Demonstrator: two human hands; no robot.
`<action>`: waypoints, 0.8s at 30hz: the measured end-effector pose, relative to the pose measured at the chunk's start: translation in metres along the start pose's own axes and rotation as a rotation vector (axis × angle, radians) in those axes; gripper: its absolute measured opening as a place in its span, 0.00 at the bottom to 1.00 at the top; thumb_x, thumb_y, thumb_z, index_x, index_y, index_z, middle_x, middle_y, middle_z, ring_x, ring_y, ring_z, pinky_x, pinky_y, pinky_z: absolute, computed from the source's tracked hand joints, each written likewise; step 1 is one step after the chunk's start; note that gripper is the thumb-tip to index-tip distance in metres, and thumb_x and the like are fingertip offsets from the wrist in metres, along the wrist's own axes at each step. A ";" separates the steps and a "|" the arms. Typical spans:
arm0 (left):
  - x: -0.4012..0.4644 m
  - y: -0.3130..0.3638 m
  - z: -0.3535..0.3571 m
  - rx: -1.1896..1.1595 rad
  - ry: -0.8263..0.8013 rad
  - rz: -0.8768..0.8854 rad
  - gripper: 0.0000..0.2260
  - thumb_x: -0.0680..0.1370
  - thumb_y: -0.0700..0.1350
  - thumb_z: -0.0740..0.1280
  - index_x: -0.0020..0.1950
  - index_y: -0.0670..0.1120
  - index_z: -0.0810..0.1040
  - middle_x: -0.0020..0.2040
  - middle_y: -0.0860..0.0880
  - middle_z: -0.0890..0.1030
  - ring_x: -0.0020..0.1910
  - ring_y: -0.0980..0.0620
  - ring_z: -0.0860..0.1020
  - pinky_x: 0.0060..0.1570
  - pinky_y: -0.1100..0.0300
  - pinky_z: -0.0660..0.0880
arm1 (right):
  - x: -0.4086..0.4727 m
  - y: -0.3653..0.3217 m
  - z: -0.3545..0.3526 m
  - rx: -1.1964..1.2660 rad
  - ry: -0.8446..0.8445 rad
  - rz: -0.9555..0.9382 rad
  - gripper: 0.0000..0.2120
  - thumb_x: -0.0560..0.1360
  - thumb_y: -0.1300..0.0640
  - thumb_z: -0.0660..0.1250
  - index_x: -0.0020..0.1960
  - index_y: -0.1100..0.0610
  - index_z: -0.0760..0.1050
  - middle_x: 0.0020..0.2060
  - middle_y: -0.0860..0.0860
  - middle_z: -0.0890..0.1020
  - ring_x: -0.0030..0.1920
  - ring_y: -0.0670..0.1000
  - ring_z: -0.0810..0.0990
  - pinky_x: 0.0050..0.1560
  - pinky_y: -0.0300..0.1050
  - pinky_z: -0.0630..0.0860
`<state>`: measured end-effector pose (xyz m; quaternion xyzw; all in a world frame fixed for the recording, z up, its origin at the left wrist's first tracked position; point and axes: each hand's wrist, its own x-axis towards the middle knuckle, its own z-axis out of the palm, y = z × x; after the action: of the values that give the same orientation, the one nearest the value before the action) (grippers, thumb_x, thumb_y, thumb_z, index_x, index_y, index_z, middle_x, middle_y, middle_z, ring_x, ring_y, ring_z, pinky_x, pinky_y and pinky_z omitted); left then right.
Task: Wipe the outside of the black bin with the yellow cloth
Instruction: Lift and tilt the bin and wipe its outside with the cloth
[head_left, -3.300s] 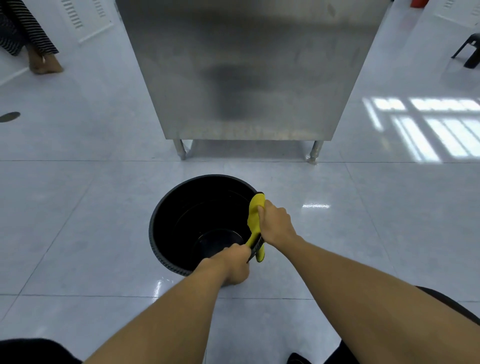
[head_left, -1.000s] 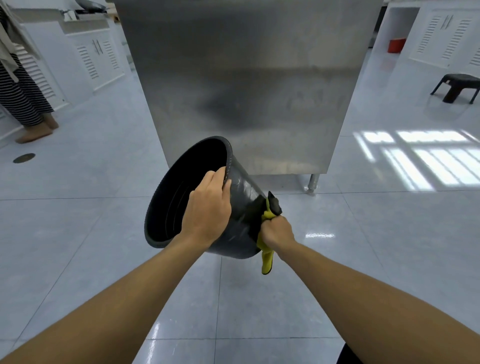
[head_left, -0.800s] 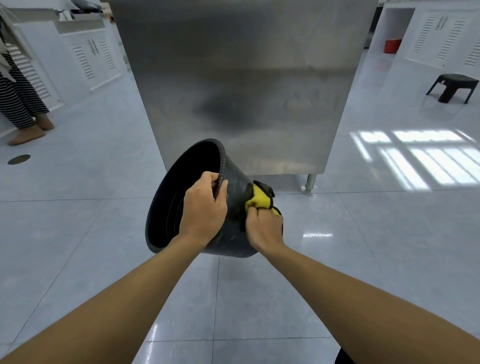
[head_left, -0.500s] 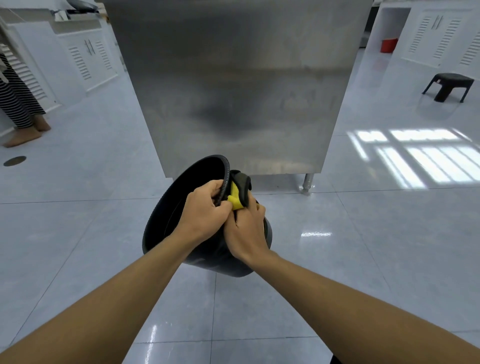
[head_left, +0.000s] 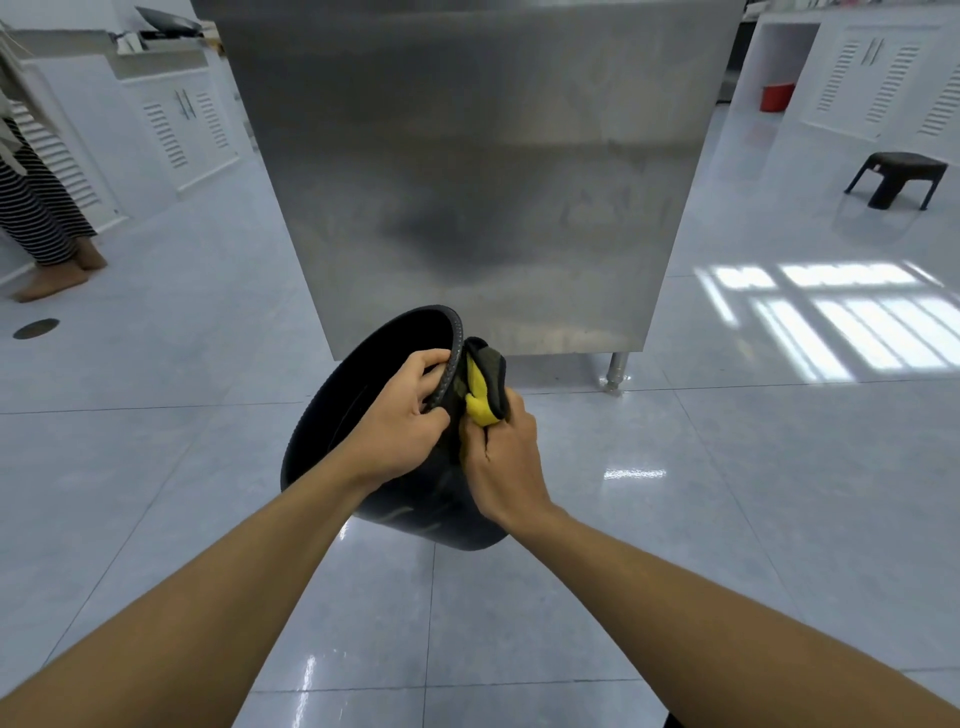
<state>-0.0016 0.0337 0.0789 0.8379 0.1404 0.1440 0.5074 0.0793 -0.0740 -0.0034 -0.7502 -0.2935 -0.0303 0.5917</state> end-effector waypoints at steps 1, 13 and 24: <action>0.001 0.000 0.000 -0.013 0.026 0.003 0.25 0.78 0.28 0.62 0.73 0.46 0.67 0.62 0.55 0.80 0.62 0.58 0.79 0.59 0.62 0.78 | 0.000 0.007 0.000 -0.016 0.011 0.044 0.12 0.82 0.45 0.58 0.63 0.46 0.73 0.51 0.42 0.80 0.50 0.49 0.80 0.50 0.55 0.81; 0.001 0.014 0.000 -0.135 0.129 0.028 0.24 0.79 0.30 0.65 0.74 0.44 0.71 0.66 0.49 0.81 0.62 0.53 0.81 0.59 0.57 0.80 | 0.010 0.047 -0.032 -0.228 -0.061 0.716 0.27 0.83 0.41 0.48 0.65 0.58 0.74 0.62 0.60 0.77 0.61 0.64 0.76 0.65 0.63 0.72; 0.002 0.012 0.006 0.169 0.302 0.016 0.21 0.80 0.43 0.67 0.74 0.49 0.74 0.62 0.51 0.84 0.55 0.52 0.81 0.62 0.48 0.78 | 0.022 0.046 -0.047 -0.085 -0.102 1.012 0.21 0.84 0.48 0.49 0.64 0.59 0.73 0.62 0.60 0.77 0.59 0.62 0.75 0.69 0.62 0.70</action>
<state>0.0032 0.0245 0.0870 0.8477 0.2198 0.2599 0.4069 0.1338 -0.1133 -0.0206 -0.8222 0.0797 0.2850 0.4862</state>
